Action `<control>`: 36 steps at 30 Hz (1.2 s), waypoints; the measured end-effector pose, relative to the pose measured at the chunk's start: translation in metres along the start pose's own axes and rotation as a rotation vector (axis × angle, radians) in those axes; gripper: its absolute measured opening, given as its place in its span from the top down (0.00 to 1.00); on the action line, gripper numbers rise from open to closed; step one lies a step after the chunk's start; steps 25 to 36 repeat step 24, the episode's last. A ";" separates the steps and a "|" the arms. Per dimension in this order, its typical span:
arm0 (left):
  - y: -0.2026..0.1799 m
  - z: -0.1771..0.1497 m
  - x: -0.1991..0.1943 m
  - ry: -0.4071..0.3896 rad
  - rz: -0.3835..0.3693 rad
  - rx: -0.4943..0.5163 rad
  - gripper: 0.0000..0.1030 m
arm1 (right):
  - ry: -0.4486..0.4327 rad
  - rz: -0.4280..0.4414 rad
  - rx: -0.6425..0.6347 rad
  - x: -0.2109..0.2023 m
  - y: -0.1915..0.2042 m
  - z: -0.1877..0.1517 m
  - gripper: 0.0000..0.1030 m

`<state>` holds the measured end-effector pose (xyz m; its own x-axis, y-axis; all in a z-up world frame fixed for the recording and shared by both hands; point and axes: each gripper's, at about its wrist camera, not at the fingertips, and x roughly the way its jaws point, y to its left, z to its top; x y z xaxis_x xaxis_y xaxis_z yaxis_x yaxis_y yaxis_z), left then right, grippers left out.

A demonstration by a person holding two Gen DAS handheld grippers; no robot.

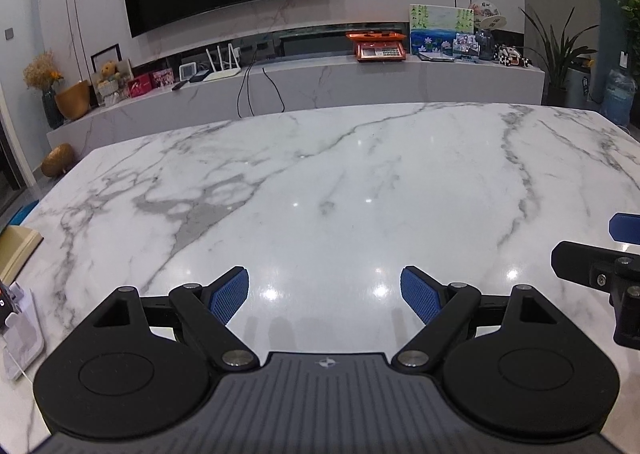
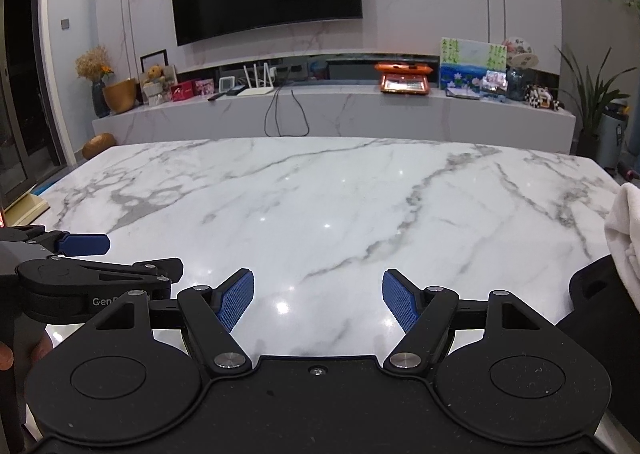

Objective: Fold clothes

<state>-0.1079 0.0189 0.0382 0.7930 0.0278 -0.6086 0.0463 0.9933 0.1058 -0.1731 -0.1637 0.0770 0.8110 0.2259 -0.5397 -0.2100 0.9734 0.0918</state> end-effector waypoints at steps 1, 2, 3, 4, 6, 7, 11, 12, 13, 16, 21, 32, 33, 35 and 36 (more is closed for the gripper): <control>0.000 0.000 0.000 0.001 -0.001 0.001 0.19 | 0.000 -0.001 -0.001 0.000 0.000 0.000 0.32; 0.000 0.000 0.001 0.003 -0.003 0.003 0.19 | 0.000 -0.002 0.001 0.001 0.000 0.000 0.32; 0.000 0.000 0.001 0.005 -0.006 0.004 0.19 | 0.000 -0.003 0.002 0.001 0.000 0.000 0.32; 0.000 0.000 0.001 0.006 -0.010 0.003 0.19 | 0.000 -0.004 0.004 0.001 0.000 0.000 0.32; 0.000 -0.001 0.001 0.007 -0.018 0.001 0.19 | -0.002 -0.005 0.006 0.000 0.000 0.000 0.32; 0.000 -0.001 0.001 0.008 -0.019 0.000 0.19 | -0.002 -0.005 0.005 0.000 0.000 0.000 0.32; 0.000 -0.001 0.002 0.013 -0.020 -0.001 0.19 | 0.001 -0.010 0.003 0.001 0.000 -0.001 0.32; -0.001 -0.001 0.002 0.013 -0.019 0.000 0.19 | 0.002 -0.012 0.003 0.002 0.001 -0.002 0.32; -0.001 -0.001 0.002 0.014 -0.018 0.001 0.19 | 0.003 -0.015 0.003 0.002 0.001 -0.002 0.32; -0.001 -0.001 0.002 0.016 -0.014 0.003 0.19 | 0.006 -0.022 0.003 0.004 0.001 -0.002 0.32; -0.002 -0.001 0.002 0.020 -0.009 0.005 0.19 | 0.008 -0.031 0.005 0.006 0.001 -0.003 0.32; -0.002 -0.002 0.001 0.019 -0.007 0.005 0.19 | 0.010 -0.035 0.004 0.004 -0.002 -0.005 0.32; -0.002 -0.002 0.001 0.019 -0.007 0.005 0.19 | 0.010 -0.035 0.004 0.004 -0.002 -0.005 0.32; -0.002 -0.002 0.001 0.019 -0.007 0.005 0.19 | 0.010 -0.035 0.004 0.004 -0.002 -0.005 0.32; -0.002 -0.002 0.001 0.019 -0.007 0.005 0.19 | 0.010 -0.035 0.004 0.004 -0.002 -0.005 0.32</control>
